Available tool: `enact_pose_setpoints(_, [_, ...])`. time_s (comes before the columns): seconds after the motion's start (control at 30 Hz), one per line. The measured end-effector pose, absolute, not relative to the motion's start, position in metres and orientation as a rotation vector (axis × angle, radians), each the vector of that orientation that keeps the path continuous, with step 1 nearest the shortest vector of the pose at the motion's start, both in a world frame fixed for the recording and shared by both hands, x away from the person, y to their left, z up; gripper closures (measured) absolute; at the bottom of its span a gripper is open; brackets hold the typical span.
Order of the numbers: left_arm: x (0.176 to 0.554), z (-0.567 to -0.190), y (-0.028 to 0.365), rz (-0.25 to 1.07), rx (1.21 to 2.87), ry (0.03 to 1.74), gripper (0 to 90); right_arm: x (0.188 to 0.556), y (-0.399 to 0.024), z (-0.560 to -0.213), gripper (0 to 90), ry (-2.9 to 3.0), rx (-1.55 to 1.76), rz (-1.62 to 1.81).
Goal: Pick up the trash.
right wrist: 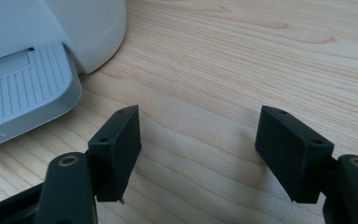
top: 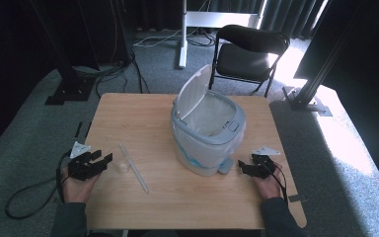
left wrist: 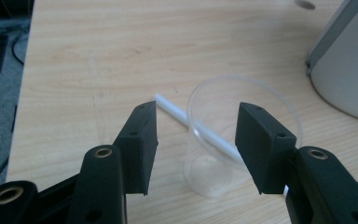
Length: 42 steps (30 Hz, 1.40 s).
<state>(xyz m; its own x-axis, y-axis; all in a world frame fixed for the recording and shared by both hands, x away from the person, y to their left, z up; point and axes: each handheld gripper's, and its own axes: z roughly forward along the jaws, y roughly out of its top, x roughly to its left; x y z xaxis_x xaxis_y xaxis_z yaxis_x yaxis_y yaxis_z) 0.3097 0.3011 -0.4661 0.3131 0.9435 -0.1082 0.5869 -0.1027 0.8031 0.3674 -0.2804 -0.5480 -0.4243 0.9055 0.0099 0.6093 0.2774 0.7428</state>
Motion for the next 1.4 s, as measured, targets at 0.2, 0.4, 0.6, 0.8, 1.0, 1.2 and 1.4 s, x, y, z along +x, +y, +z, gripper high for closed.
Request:
enact_pose_setpoints(0.2, [0.305, -0.477, 0.303, 0.523, 1.810, 1.390, 52.2, 0.367, -0.280, -0.548, 30.1, 2.136, 1.364, 0.958])
enact_pose_setpoints(0.4, [0.297, -0.479, 0.305, 0.534, 1.875, 1.395, 70.0, 0.367, -0.280, -0.548, 30.1, 2.136, 1.364, 0.958])
enact_pose_setpoints(0.6, [0.289, -0.483, 0.307, 0.520, 1.940, 1.375, 81.4, 0.367, -0.280, -0.548, 30.1, 2.136, 1.363, 0.958])
enact_pose_setpoints(0.8, [0.287, -0.480, 0.306, 0.494, 1.941, 1.329, 86.1, 0.367, -0.280, -0.548, 30.1, 2.136, 1.365, 0.958])
enact_pose_setpoints(1.0, [0.286, -0.473, 0.304, 0.502, 1.918, 1.294, 86.3, 0.367, -0.280, -0.548, 30.1, 2.136, 1.364, 0.958])
enact_pose_setpoints(1.2, [0.289, -0.465, 0.303, 0.507, 1.893, 1.261, 86.2, 0.367, -0.280, -0.548, 30.1, 2.136, 1.364, 0.958])
enact_pose_setpoints(1.4, [0.292, -0.460, 0.300, 0.517, 1.878, 1.247, 86.1, 0.367, -0.280, -0.548, 30.0, 2.136, 1.364, 0.958])
